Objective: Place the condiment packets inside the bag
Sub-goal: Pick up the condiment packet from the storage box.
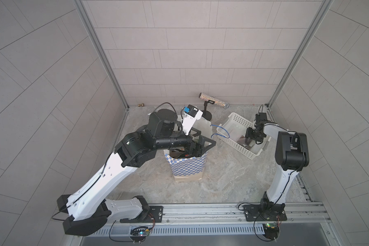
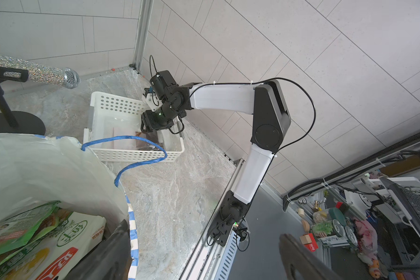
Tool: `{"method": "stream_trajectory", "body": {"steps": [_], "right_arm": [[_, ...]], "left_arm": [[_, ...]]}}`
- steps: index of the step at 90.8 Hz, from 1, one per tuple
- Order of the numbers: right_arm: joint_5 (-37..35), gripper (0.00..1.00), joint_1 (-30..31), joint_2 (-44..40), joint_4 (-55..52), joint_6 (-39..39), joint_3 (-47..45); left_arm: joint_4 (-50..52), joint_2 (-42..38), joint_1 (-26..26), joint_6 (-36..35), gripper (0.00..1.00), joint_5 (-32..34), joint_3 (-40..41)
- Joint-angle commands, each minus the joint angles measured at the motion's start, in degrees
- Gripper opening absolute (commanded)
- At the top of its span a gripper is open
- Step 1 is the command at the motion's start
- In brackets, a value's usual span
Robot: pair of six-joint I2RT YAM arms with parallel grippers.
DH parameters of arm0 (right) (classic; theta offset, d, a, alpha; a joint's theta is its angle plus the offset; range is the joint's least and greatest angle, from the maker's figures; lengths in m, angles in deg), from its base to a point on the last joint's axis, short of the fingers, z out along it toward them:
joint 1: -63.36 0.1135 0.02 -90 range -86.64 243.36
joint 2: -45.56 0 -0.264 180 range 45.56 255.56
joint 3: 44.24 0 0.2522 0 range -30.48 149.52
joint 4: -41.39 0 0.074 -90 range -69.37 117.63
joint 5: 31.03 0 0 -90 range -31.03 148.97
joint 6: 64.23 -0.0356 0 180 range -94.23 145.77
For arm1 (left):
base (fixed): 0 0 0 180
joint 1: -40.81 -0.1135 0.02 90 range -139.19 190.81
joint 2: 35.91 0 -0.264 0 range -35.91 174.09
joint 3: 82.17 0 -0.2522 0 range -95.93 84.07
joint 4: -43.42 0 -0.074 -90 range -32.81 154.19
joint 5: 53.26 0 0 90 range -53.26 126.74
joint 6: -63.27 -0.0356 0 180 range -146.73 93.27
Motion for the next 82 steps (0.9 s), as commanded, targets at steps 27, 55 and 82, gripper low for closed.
{"method": "stream_trajectory", "body": {"steps": [27,55,82], "right_arm": [[5.14,0.0,0.48,-6.14,3.49,-0.41,-3.62],[3.08,0.0,-0.33,-28.01,3.45,-1.42,-7.17],[8.33,0.0,-1.09,-51.23,6.6,-4.65,-10.65]], "left_arm": [[1.12,0.89,0.25,-2.03,0.97,3.89,0.85],[2.8,1.81,0.25,-0.79,1.0,12.83,0.2],[-0.27,1.14,0.3,0.63,1.0,10.35,0.87]]}}
